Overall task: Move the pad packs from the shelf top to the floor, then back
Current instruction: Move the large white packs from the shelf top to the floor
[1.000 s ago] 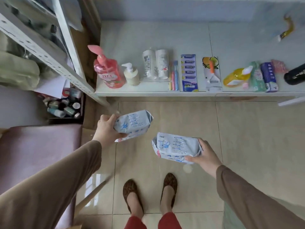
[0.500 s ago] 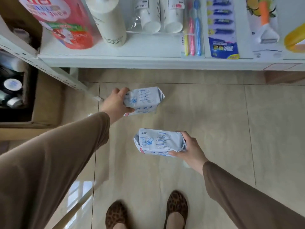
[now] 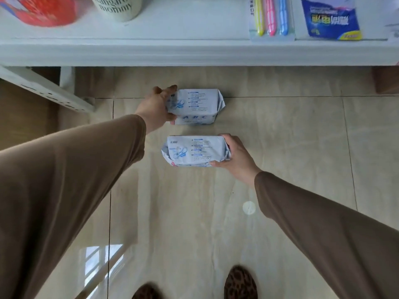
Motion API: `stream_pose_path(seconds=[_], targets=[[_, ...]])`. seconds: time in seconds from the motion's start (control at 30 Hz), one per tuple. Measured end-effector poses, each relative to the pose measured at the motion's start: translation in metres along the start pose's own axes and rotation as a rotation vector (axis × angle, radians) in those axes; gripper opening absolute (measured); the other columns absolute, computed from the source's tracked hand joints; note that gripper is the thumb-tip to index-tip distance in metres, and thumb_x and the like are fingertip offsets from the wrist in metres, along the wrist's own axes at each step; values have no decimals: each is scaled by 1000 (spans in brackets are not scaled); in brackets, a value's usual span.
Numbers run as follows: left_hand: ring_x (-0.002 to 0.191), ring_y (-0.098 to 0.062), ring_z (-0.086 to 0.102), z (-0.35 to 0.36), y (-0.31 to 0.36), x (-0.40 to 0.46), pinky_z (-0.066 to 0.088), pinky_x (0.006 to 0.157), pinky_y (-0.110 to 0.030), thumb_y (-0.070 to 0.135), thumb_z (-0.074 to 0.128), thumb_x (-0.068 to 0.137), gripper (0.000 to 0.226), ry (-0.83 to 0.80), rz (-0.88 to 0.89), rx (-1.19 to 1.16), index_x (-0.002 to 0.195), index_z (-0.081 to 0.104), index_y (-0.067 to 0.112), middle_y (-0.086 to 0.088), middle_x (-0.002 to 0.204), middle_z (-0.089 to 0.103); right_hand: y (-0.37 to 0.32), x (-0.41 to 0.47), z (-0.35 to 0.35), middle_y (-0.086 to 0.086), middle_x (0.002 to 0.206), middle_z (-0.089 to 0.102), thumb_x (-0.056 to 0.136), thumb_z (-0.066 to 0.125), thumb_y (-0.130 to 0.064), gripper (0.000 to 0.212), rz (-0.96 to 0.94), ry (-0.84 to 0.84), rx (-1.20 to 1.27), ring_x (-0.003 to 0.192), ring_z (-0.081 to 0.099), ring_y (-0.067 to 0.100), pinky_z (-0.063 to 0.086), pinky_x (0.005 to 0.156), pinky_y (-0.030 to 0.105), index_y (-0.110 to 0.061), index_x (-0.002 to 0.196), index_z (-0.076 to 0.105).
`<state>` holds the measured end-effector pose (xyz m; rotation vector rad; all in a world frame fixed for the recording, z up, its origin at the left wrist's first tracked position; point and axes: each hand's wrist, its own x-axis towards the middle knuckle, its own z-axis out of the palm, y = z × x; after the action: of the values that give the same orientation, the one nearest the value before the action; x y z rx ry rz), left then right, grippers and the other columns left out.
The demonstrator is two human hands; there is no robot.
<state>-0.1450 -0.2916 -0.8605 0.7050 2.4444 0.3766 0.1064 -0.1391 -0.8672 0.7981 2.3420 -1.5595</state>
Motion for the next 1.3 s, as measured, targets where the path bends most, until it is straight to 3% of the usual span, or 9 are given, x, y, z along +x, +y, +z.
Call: stream_pose_path(seconds=[0.1,0.17,0.27,0.37,0.53,0.67,0.8,1.07,1.3], targets=[[117,-35,54,-6,-6,-19,48,97,-39,19,79,80,100,10,9,20,155,14,38,-10,144,34,-5,13,3,-7,122,46,72,85,-18,65,1,11,-17,107,51,-2,37,83,5,-35,125,51],[117,-38,54,-10,-11,-36,48,93,-40,14,76,82,100,41,-15,72,155,11,35,-14,150,30,-10,19,5,-6,124,46,75,81,-17,64,2,17,-43,107,52,3,41,83,12,-34,128,49],[121,-37,51,-10,-22,-65,45,98,-41,10,73,83,86,81,-12,58,153,25,25,-14,147,34,-16,24,8,-4,125,47,79,78,-12,63,8,33,-62,110,53,10,46,88,26,-32,130,47],[121,-35,51,0,-35,-92,43,100,-39,12,72,84,74,67,-41,44,148,35,19,-12,143,38,-22,30,10,-3,128,49,82,75,-9,62,14,81,-83,110,54,11,43,85,26,-27,133,45],[126,-30,47,25,-38,-131,39,103,-35,17,70,85,70,17,-56,1,147,37,15,-10,143,42,-33,35,12,-1,136,53,84,73,-9,64,50,155,-77,118,56,18,48,96,36,-20,139,41],[130,-27,42,35,-28,-164,36,106,-34,21,67,87,69,-50,-69,31,148,35,14,-7,144,41,-46,14,10,9,151,39,84,74,-9,88,152,150,-161,133,43,27,40,108,39,-16,154,20],[130,-24,39,21,-1,-209,43,102,-39,25,64,90,65,-119,-75,109,147,36,17,-3,144,41,-64,-44,-4,11,149,36,89,68,-14,72,189,110,-367,132,38,34,38,103,38,-15,150,30],[131,-20,38,-86,103,-312,47,98,-40,31,60,89,61,-167,-14,225,145,37,23,3,142,42,-166,-198,-81,2,146,39,92,60,-19,57,109,-68,-647,129,38,27,39,102,33,-17,145,39],[129,-21,40,-250,226,-380,49,94,-40,32,63,86,59,-33,116,217,140,42,22,3,137,46,-327,-295,-200,2,143,45,90,61,-24,54,37,36,-644,128,41,27,41,103,38,-18,141,44]])
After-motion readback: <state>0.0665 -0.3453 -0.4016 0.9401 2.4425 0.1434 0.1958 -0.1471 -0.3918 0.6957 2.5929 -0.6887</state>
